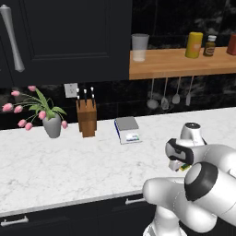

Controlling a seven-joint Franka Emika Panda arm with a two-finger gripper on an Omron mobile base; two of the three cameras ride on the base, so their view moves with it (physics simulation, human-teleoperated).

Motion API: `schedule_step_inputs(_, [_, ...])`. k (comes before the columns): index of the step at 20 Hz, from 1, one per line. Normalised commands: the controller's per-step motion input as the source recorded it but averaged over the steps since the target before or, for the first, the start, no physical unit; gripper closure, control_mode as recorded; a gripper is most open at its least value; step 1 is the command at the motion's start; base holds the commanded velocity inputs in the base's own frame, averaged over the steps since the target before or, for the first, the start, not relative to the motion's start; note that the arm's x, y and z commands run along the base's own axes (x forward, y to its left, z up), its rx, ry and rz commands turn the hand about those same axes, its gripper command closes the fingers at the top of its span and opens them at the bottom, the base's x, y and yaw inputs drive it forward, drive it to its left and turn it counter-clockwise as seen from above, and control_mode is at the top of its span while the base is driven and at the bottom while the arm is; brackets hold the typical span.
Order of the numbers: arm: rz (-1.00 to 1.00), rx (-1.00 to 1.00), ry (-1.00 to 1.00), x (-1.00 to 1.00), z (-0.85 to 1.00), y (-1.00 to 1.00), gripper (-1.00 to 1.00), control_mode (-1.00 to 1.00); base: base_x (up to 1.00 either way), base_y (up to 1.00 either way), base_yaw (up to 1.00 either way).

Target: Pick up the sponge from the counter and clean the cutting board by briefly scrubbing or pressing down on the cutting board. Once finished, release the sponge.

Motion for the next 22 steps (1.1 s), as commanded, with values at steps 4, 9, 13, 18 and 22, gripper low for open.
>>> schedule_step_inputs(4, [0.0,0.0,-0.04,0.0,-0.11,0.0,1.0,-1.0,0.0,0.0,0.0])
schedule_step_inputs(9, [0.0,-0.03,-0.01,-0.04,0.0,0.01,1.0,-1.0,0.0,0.0,0.0])
schedule_step_inputs(13, [-0.01,0.04,-0.01,-0.22,0.6,0.0,1.0,-1.0,0.0,0.0,0.0])
schedule_step_inputs(18, [0.0,0.15,0.02,-0.27,1.0,0.22,1.0,-1.0,0.0,0.0,0.0])
schedule_step_inputs(22, [0.0,0.17,0.08,-0.27,1.0,0.45,1.0,-1.0,0.0,0.0,0.0])
